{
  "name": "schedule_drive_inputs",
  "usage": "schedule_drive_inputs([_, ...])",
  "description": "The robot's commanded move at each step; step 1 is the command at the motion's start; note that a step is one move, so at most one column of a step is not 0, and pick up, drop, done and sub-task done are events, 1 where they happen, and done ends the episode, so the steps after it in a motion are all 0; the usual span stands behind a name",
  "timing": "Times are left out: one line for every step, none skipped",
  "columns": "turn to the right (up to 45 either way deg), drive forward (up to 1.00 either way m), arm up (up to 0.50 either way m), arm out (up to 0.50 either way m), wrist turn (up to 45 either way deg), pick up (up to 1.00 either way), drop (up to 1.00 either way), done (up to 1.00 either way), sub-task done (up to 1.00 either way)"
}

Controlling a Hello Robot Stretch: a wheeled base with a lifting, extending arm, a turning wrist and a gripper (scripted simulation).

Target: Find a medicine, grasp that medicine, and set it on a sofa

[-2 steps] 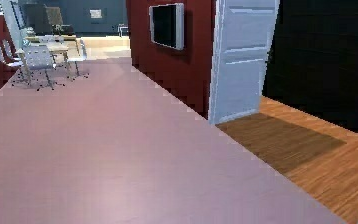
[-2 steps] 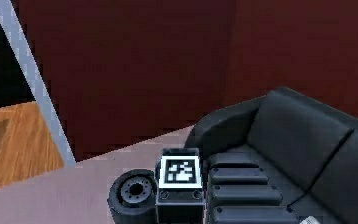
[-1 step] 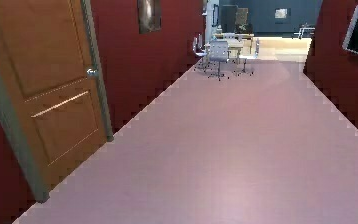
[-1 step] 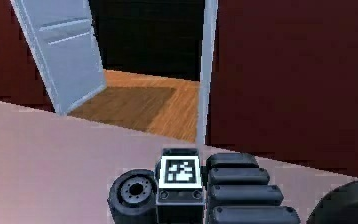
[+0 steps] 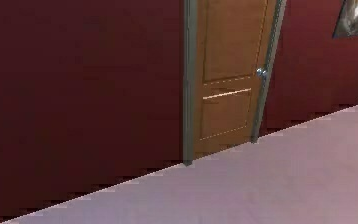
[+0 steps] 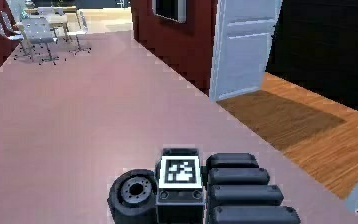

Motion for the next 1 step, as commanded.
schedule_drive_inputs([-45.0,0.0,0.0,0.0,0.0,0.0,0.0,0.0,0.0])
